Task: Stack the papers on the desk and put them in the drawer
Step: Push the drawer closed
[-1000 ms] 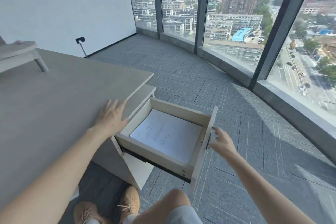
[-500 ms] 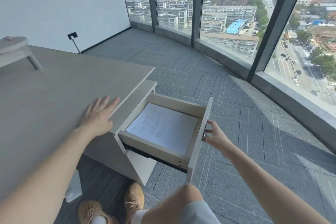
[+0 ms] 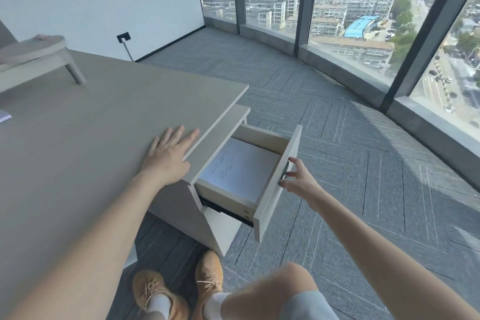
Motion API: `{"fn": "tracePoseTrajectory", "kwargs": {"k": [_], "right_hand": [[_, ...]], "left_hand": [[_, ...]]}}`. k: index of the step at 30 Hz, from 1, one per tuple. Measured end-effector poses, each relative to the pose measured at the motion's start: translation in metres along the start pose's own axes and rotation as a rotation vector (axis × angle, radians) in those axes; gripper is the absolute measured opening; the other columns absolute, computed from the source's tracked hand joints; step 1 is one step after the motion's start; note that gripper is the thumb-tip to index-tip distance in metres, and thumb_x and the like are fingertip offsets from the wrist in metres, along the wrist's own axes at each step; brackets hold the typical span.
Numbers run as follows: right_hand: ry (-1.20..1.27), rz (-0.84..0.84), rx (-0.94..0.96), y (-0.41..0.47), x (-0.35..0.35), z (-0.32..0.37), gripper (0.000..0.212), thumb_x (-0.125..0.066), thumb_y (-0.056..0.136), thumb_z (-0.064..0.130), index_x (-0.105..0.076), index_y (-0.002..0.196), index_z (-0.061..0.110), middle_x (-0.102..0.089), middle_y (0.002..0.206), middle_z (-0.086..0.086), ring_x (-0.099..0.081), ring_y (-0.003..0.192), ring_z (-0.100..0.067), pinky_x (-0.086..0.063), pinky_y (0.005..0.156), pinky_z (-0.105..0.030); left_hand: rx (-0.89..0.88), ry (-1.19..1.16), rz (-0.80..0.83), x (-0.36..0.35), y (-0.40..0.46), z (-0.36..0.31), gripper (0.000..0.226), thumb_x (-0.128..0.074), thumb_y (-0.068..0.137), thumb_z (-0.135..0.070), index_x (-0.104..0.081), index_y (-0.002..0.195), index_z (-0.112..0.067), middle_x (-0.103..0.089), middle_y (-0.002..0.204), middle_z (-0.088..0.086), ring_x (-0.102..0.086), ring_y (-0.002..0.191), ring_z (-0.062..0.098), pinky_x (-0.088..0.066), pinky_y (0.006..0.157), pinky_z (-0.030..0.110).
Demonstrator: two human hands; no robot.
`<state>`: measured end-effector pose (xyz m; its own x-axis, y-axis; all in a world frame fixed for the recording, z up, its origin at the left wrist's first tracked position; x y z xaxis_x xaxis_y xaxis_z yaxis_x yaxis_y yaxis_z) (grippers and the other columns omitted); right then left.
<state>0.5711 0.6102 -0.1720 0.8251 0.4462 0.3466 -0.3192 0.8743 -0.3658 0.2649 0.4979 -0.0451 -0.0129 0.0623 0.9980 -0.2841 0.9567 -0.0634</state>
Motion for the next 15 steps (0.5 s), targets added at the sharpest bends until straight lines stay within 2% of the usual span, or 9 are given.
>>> {"fn": "tracePoseTrajectory", "kwargs": {"k": [6, 11, 15], "right_hand": [[0.062, 0.06, 0.028, 0.016, -0.028, 0.014, 0.09, -0.078, 0.084, 0.011, -0.027, 0.154, 0.033, -0.057, 0.129, -0.014, -0.057, 0.124, -0.031, -0.046, 0.109, -0.056], [0.082, 0.11, 0.06, 0.029, -0.054, 0.028, 0.093, -0.077, 0.086, 0.014, -0.02, 0.158, 0.031, -0.054, 0.13, -0.011, -0.055, 0.129, -0.032, -0.047, 0.109, -0.053], [0.08, 0.135, 0.075, 0.042, -0.073, 0.036, 0.098, -0.077, 0.087, 0.019, -0.014, 0.16, 0.033, -0.051, 0.142, -0.018, -0.055, 0.131, -0.032, -0.047, 0.109, -0.052]], "left_hand": [[0.005, -0.008, -0.014, 0.001, -0.001, -0.003, 0.09, -0.048, 0.088, -0.015, 0.001, 0.159, -0.043, 0.003, 0.171, -0.001, 0.005, 0.157, 0.024, 0.001, 0.125, 0.045], [0.001, -0.012, -0.02, 0.002, 0.0, -0.003, 0.093, -0.048, 0.083, -0.013, -0.002, 0.159, -0.043, 0.0, 0.171, 0.0, 0.002, 0.157, 0.026, -0.002, 0.125, 0.046], [0.0, -0.02, -0.027, 0.001, 0.001, -0.002, 0.094, -0.047, 0.082, -0.012, -0.003, 0.159, -0.043, -0.001, 0.171, 0.0, 0.002, 0.157, 0.026, -0.002, 0.125, 0.047]]}}
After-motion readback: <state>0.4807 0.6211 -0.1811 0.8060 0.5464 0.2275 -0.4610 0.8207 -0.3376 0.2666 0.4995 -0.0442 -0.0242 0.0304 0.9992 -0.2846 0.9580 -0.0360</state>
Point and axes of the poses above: each hand's wrist, its own y-axis towards the middle knuckle, its own x-axis out of the back of the hand, z = x × y, the point moved 5 cm from there along y, towards the middle knuckle
